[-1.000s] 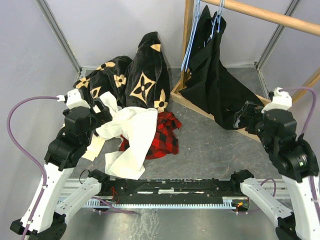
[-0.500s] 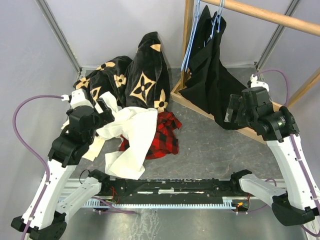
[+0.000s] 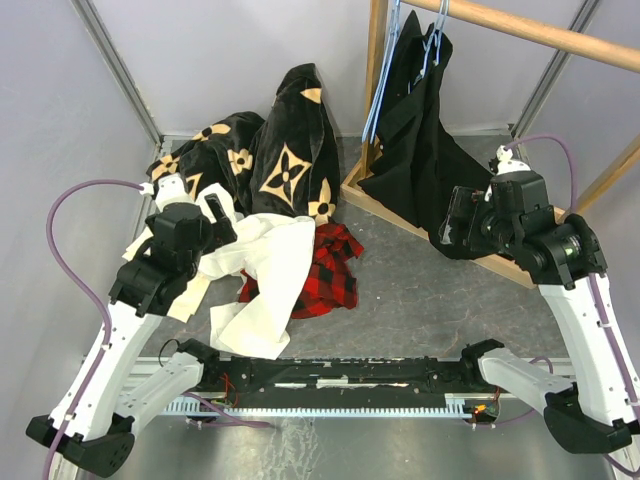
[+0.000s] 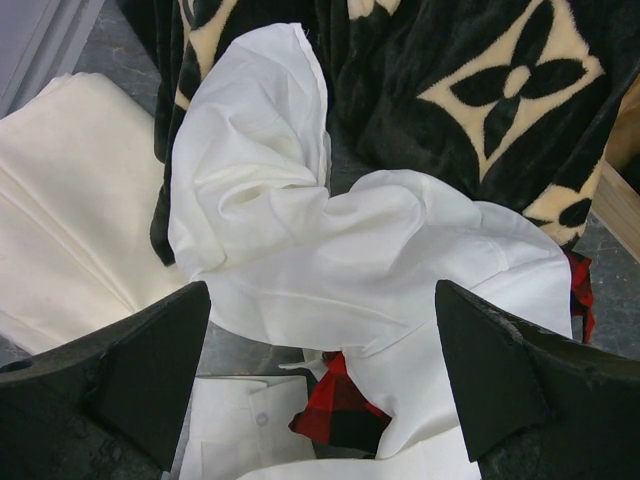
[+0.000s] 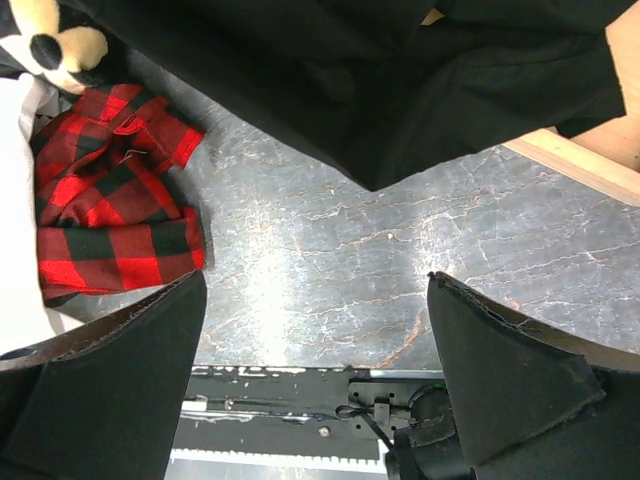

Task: Place the shirt on the hanger
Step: Move the hanger to the clothesline.

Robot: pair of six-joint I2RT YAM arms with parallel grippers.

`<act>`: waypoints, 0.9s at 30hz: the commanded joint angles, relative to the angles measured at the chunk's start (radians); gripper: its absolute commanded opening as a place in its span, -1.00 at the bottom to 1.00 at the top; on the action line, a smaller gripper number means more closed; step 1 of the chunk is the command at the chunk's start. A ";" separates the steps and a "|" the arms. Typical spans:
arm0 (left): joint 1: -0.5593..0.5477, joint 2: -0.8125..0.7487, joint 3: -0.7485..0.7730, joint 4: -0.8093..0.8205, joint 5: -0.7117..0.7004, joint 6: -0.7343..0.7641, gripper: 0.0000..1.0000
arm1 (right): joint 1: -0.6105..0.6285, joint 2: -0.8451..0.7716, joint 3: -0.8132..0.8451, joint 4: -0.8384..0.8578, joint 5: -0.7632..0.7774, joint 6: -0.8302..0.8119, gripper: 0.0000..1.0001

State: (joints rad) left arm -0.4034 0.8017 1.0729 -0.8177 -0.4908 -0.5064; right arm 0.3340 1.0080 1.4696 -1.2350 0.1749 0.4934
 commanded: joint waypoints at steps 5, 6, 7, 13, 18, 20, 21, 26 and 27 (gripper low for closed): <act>0.005 0.007 -0.008 0.024 -0.013 -0.025 0.99 | 0.005 -0.056 -0.006 0.036 -0.037 -0.005 0.98; 0.005 0.011 -0.015 0.020 -0.030 -0.033 0.98 | 0.005 -0.058 -0.006 0.030 -0.036 -0.012 0.98; 0.005 0.016 -0.024 0.013 -0.050 -0.041 0.99 | 0.005 -0.060 -0.006 0.028 -0.043 -0.027 0.98; 0.011 0.095 -0.036 -0.044 -0.146 -0.085 0.99 | 0.005 -0.089 0.009 0.069 -0.128 -0.107 0.99; 0.066 0.166 -0.043 -0.014 -0.109 -0.098 0.99 | 0.004 -0.090 0.036 0.071 -0.131 -0.132 0.99; 0.099 0.195 -0.051 0.002 -0.090 -0.088 0.99 | 0.005 -0.097 0.026 0.074 -0.131 -0.135 0.99; 0.116 0.217 -0.055 0.009 -0.059 -0.079 0.98 | 0.005 -0.101 0.021 0.079 -0.127 -0.135 0.99; 0.167 0.256 -0.078 0.043 -0.003 -0.031 0.98 | 0.005 -0.111 0.033 0.129 -0.081 -0.114 0.99; 0.172 0.253 -0.085 0.051 0.010 -0.019 0.99 | 0.005 -0.110 0.040 0.153 -0.067 -0.105 0.99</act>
State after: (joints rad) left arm -0.2550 1.0561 1.0027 -0.8322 -0.5331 -0.5591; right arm 0.3340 0.9092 1.4685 -1.1862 0.0624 0.3805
